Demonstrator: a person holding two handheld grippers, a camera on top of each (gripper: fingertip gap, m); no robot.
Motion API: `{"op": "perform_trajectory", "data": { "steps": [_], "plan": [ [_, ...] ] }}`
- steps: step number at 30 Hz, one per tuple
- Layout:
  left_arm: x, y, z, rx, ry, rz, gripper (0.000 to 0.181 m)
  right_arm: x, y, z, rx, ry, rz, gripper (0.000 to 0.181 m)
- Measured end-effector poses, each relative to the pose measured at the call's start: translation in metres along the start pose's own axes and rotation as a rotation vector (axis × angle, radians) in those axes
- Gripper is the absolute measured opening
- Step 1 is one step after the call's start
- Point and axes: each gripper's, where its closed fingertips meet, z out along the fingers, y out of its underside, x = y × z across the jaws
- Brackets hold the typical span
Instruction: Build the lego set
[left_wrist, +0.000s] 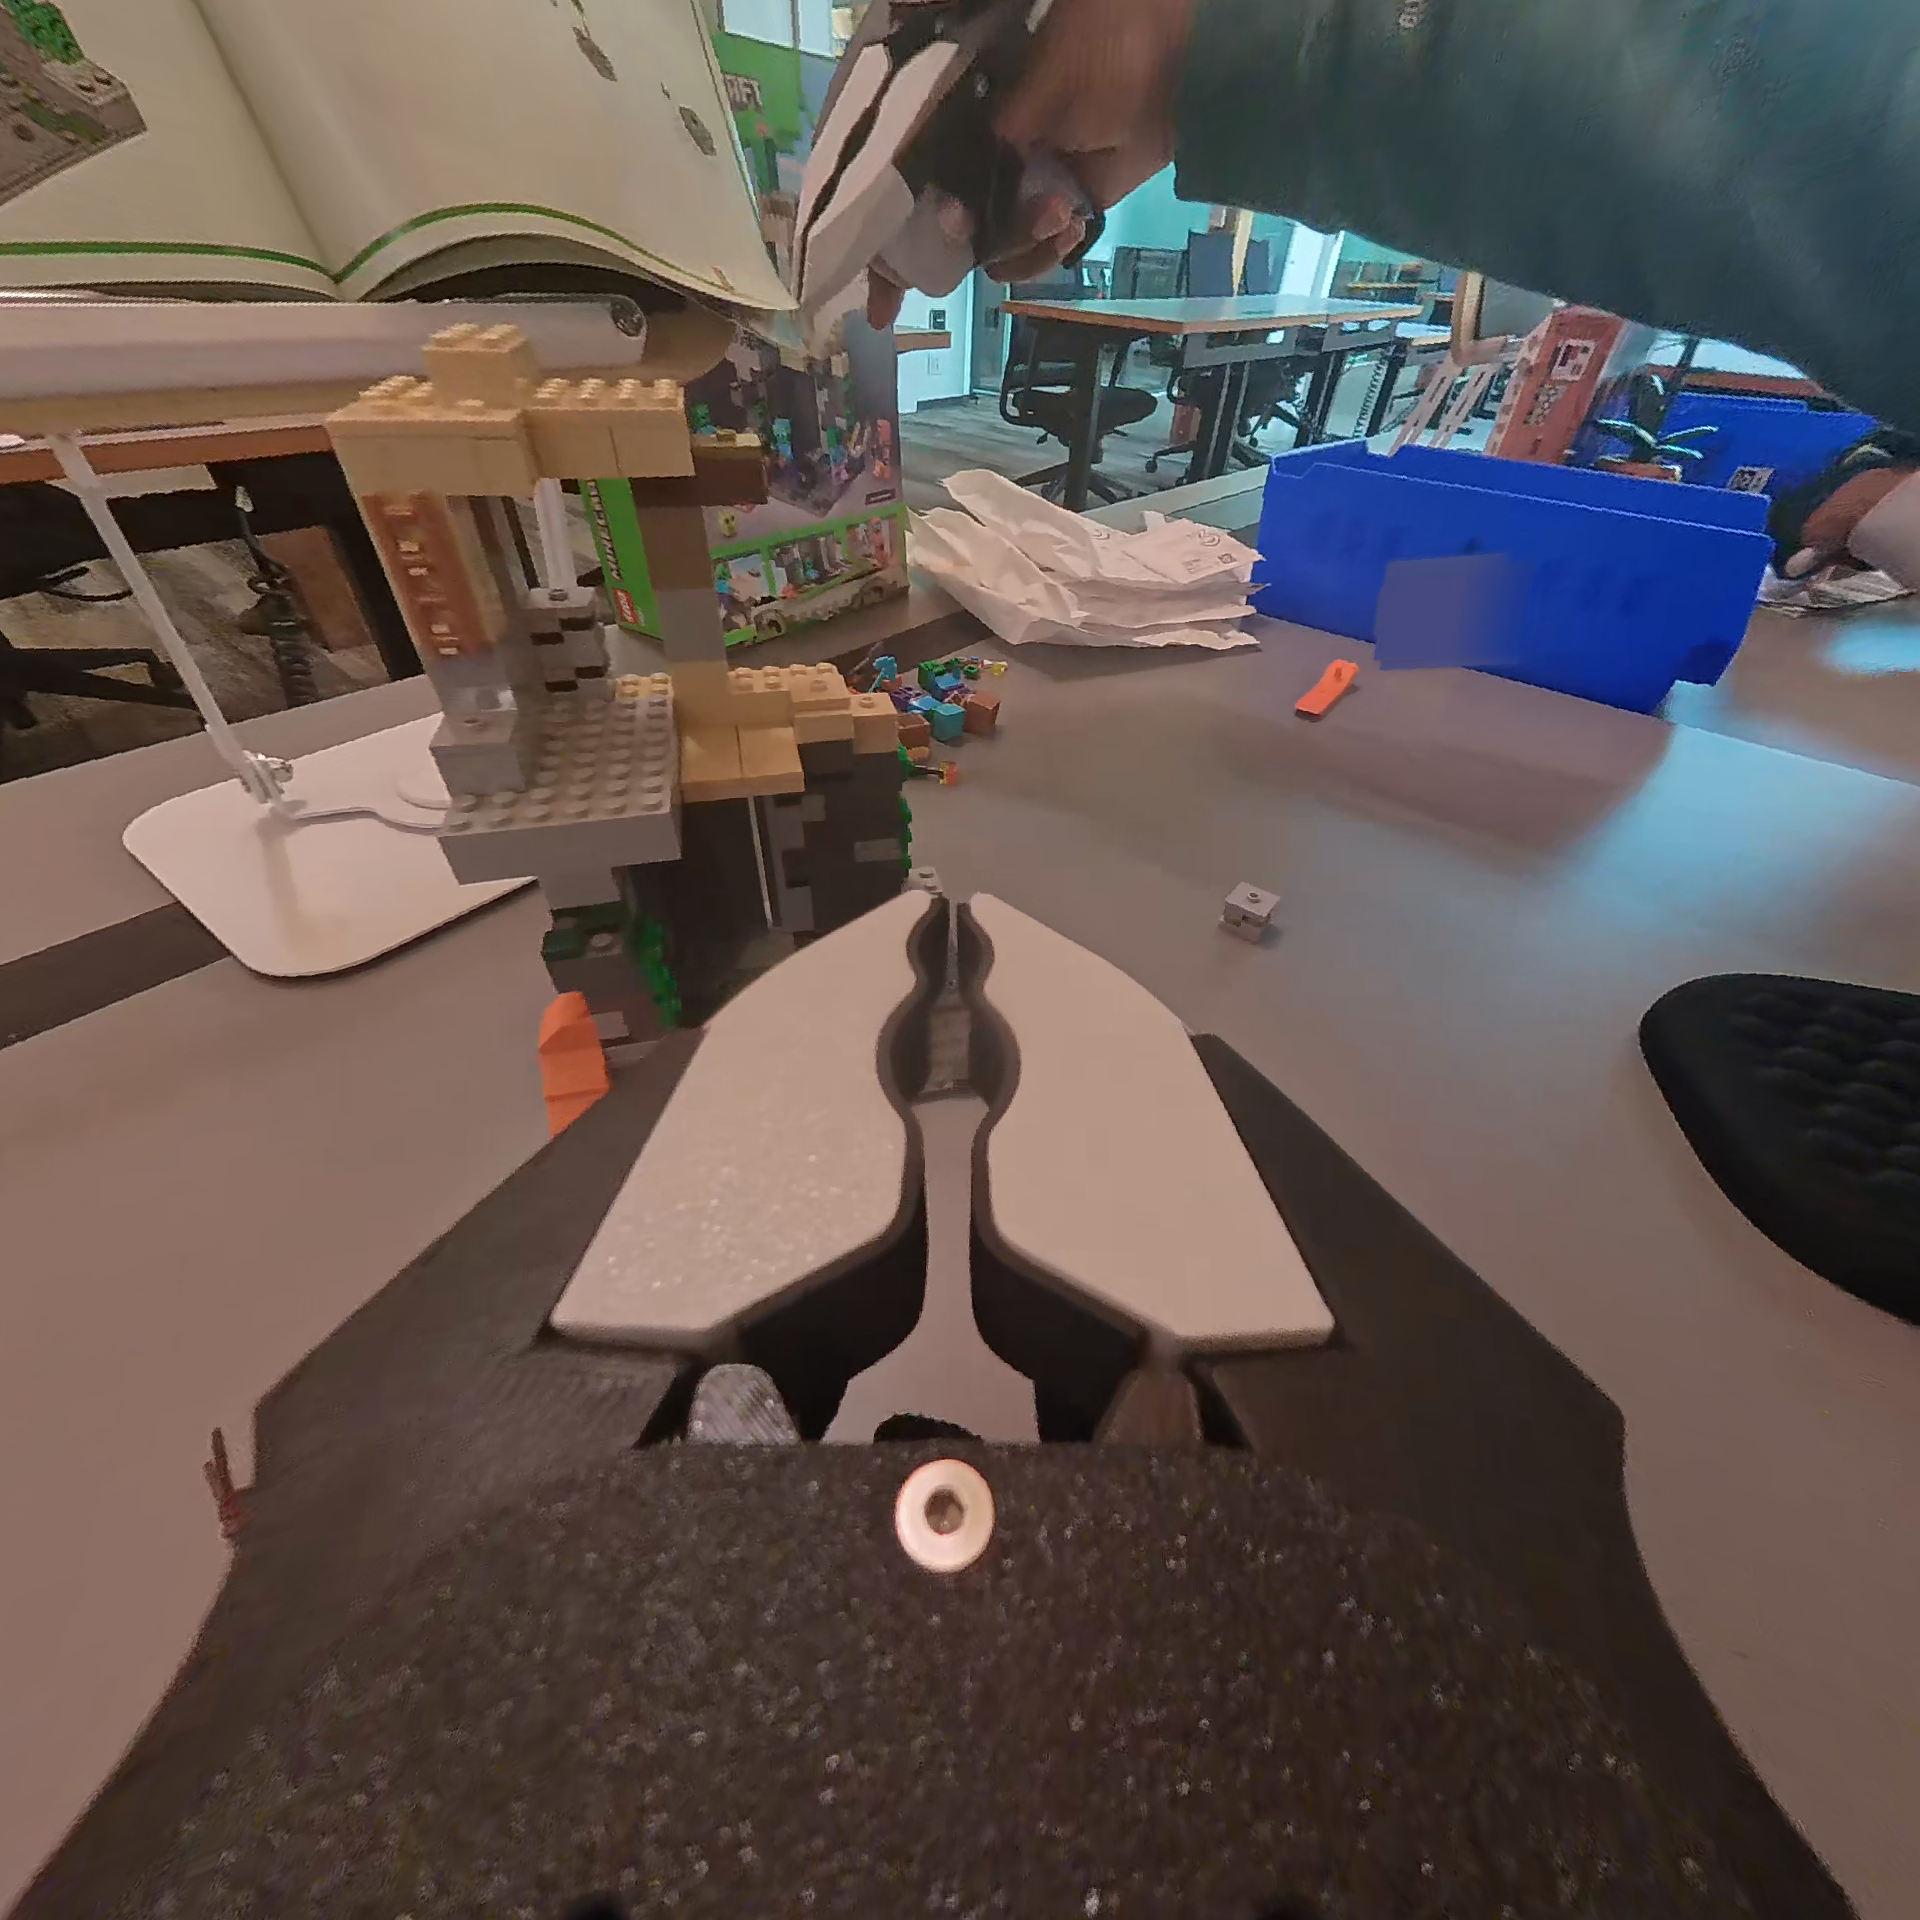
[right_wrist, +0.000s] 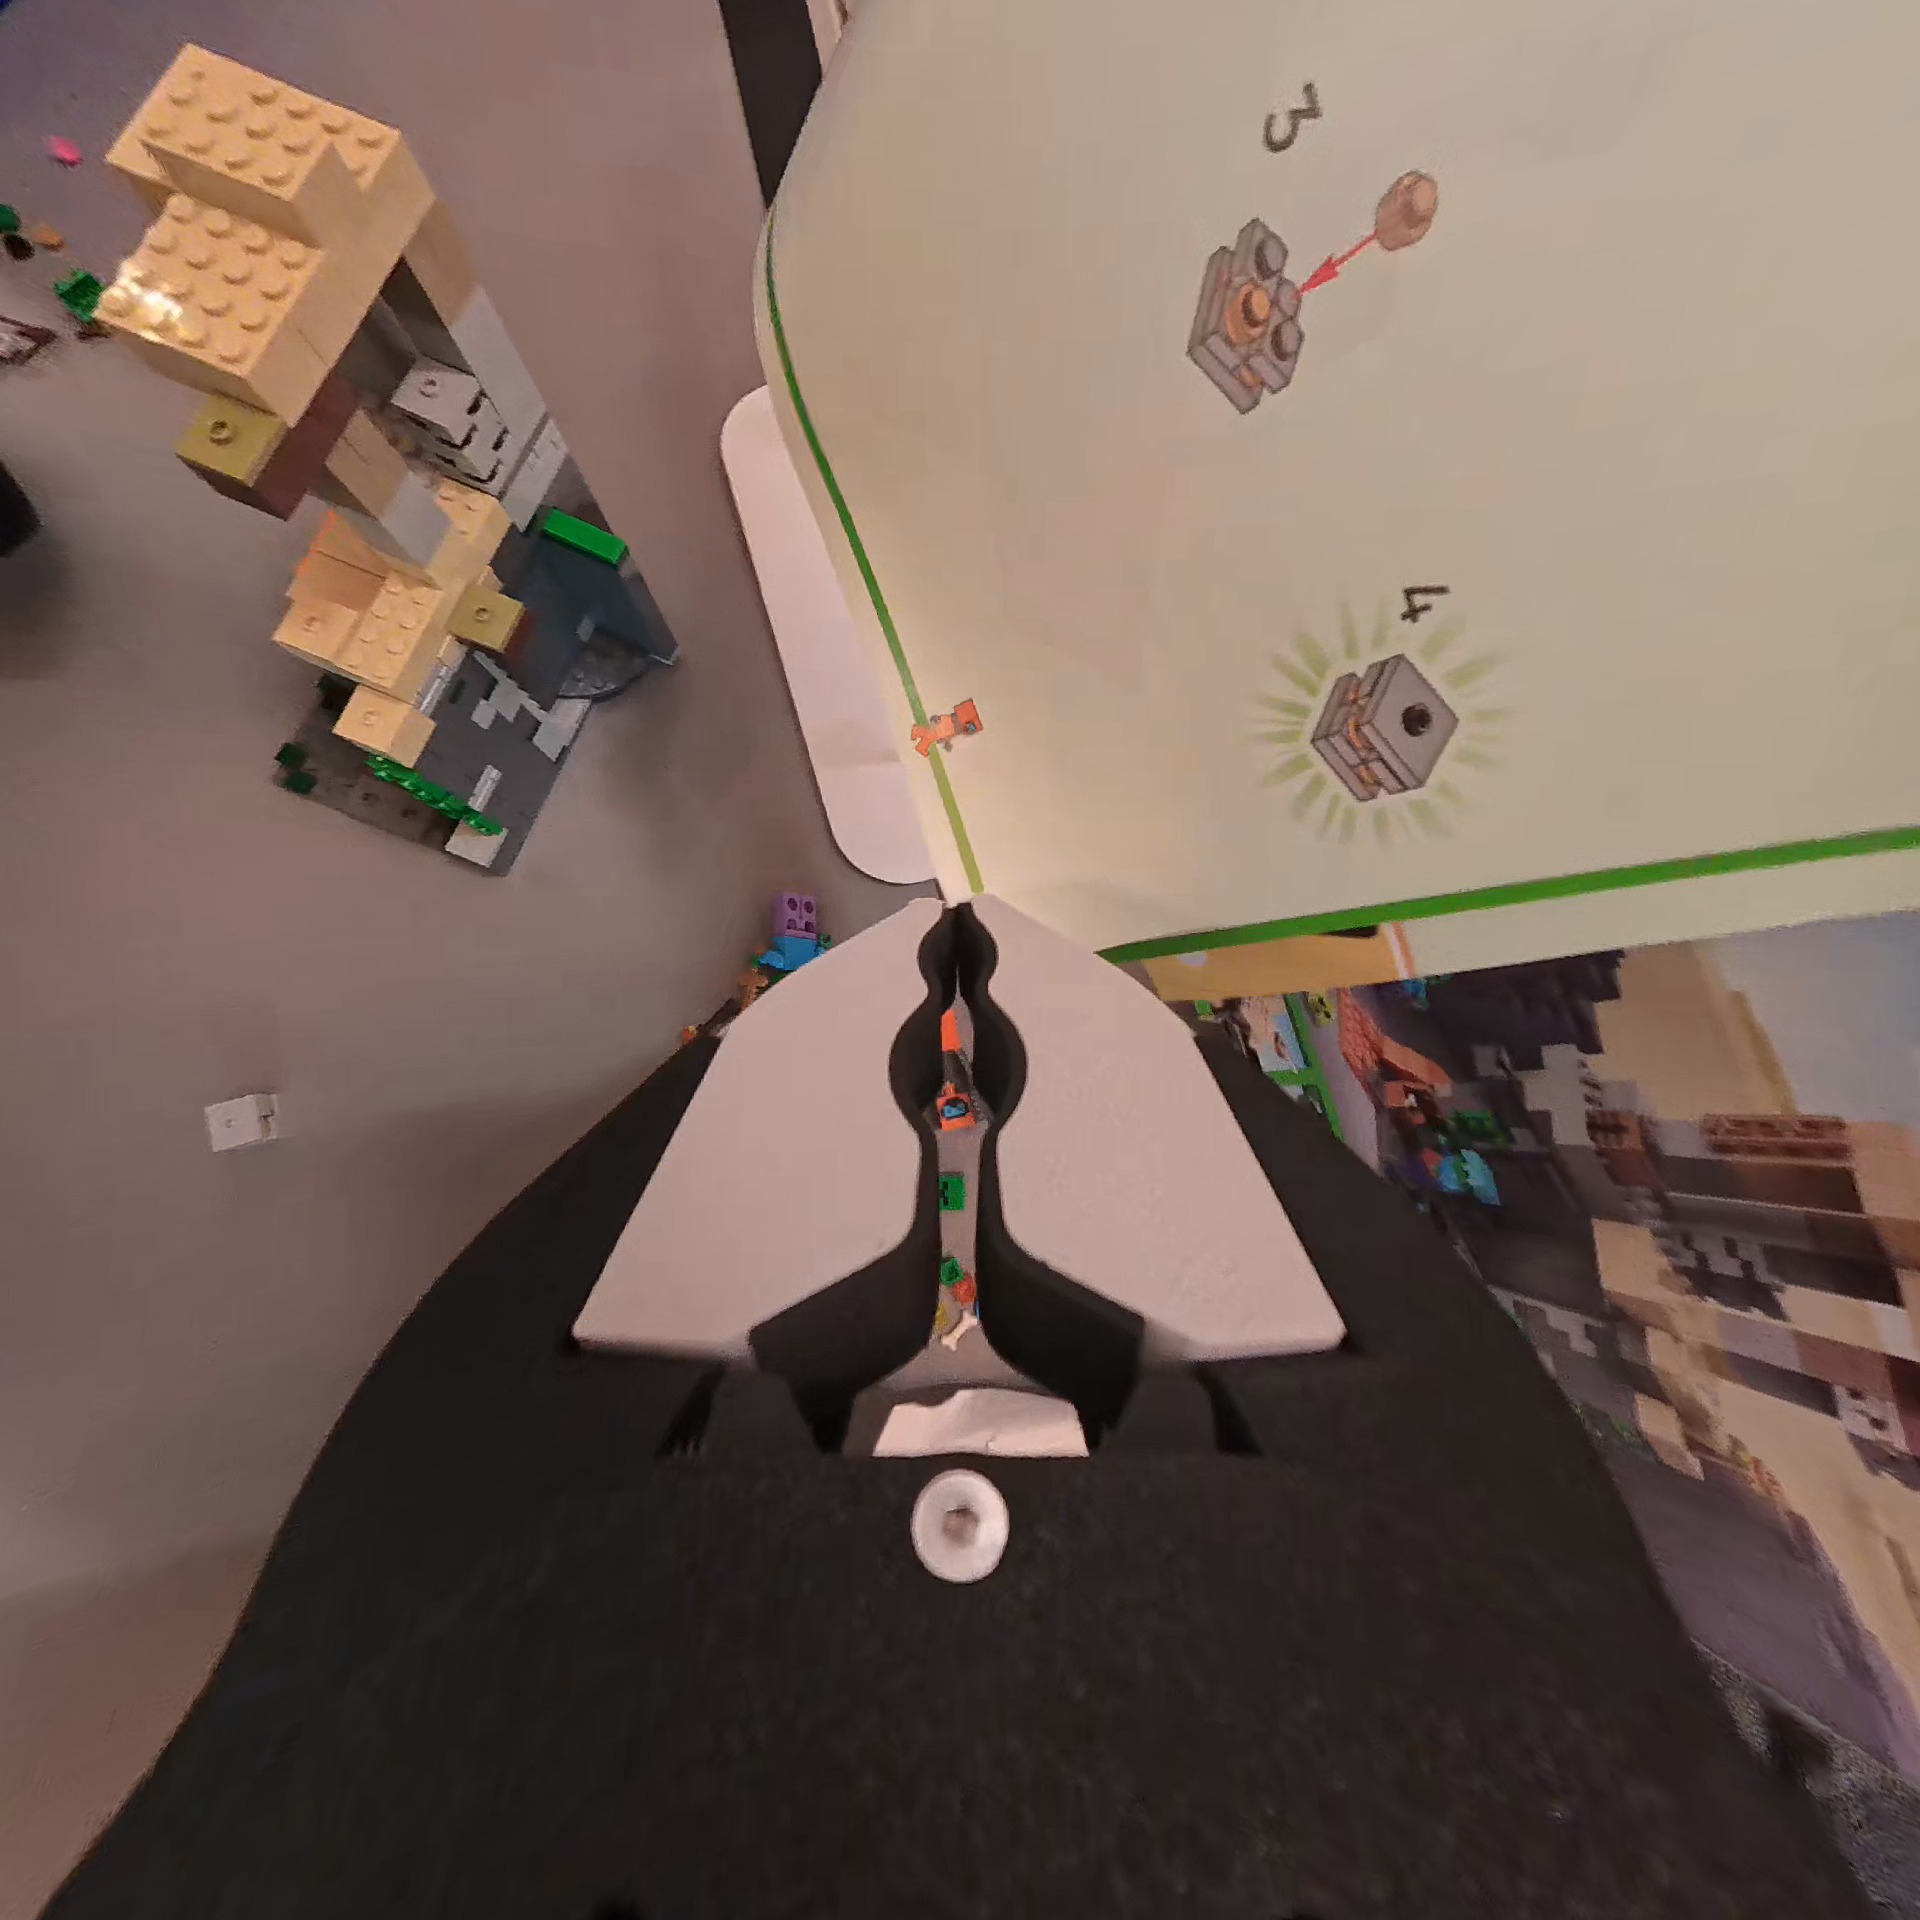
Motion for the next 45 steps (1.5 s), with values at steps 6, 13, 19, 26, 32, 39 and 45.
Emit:
{"op": "perform_trajectory", "data": {
  "steps": [6, 13, 19, 26, 32, 39, 45],
  "plan": [
    [0.005, 0.001, 0.001, -0.005, 0.019, 0.012, 0.001, 0.003, 0.0, -0.003, 0.008, -0.009, 0.039, 0.0],
    [0.007, 0.002, 0.002, -0.01, 0.031, 0.014, 0.001, -0.001, -0.002, -0.007, 0.003, -0.004, 0.06, 0.0],
    [-0.011, -0.01, 0.002, -0.043, -0.099, 0.096, 0.001, -0.017, -0.034, -0.027, 0.067, 0.125, -0.094, 0.0],
    [-0.023, -0.089, 0.029, -0.024, -0.128, 0.27, 0.014, -0.038, -0.067, -0.045, 0.154, 0.268, -0.221, 0.0],
    [-0.001, -0.159, 0.068, 0.033, -0.08, 0.384, 0.015, -0.019, -0.047, -0.049, 0.064, 0.514, -0.391, 0.0],
    [0.01, -0.156, 0.076, 0.033, -0.074, 0.37, 0.014, -0.002, 0.0, -0.008, -0.031, 0.795, -0.724, 0.035],
    [0.005, -0.147, 0.068, 0.023, -0.104, 0.332, 0.013, 0.012, 0.008, 0.011, 0.001, 0.895, -0.764, 0.026]
  ]
}}
